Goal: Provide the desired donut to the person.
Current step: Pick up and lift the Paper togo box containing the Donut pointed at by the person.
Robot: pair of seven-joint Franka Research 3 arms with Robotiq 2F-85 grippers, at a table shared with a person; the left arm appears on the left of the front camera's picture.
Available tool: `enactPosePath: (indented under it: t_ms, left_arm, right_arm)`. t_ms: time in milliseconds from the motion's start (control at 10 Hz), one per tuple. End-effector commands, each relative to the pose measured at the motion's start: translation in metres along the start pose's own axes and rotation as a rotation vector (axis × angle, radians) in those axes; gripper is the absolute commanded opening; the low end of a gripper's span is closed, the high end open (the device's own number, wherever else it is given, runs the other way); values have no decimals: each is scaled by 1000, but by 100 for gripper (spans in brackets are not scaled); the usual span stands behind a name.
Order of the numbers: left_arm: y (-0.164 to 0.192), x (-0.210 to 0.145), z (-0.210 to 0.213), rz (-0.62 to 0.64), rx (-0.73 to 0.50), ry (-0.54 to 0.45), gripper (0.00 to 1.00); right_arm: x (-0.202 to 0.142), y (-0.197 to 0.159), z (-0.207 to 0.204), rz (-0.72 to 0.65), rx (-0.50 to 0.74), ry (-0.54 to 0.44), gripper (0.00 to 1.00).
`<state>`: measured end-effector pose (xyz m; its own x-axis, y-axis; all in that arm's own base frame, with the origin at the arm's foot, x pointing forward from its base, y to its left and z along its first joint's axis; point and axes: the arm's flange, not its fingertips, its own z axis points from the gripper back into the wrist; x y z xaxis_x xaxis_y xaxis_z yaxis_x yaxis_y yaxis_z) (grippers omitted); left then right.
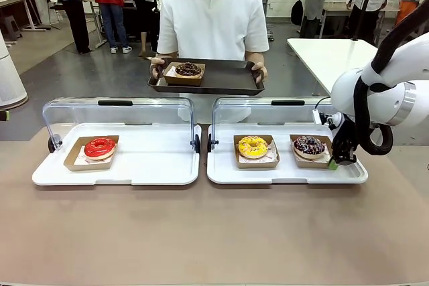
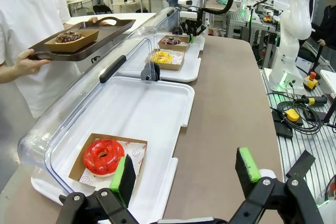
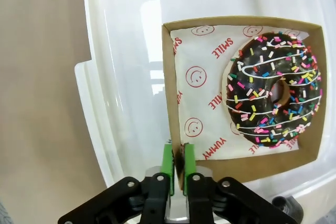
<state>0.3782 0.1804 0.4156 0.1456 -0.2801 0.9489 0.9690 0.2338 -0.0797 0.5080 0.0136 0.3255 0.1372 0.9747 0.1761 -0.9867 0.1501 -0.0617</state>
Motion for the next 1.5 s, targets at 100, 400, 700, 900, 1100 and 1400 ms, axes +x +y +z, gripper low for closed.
enactPosePath:
  t_ms: [100,400,700,900,1100,1400]
  left_arm:
    - [-1,1,1,-6,3,-9,100]
    - [-1,1,1,-6,3,-9,100]
    - [-1,1,1,-6,3,-9,100]
    - [-1,1,1,-6,3,-9,100]
    - [-1,1,1,-6,3,-9,100]
    - [-1,1,1,-6,3,-9,100]
  right_arm:
    - [2,0,-1,24,-4,-7,0]
    - [14,13,17,45,-4,30,0]
    - [45,50,66,95,43,66,0]
    - [65,85,112,91,72,118,0]
    - [76,111,141,62,135,191,0]
    - [83,143,184,46,197,219,0]
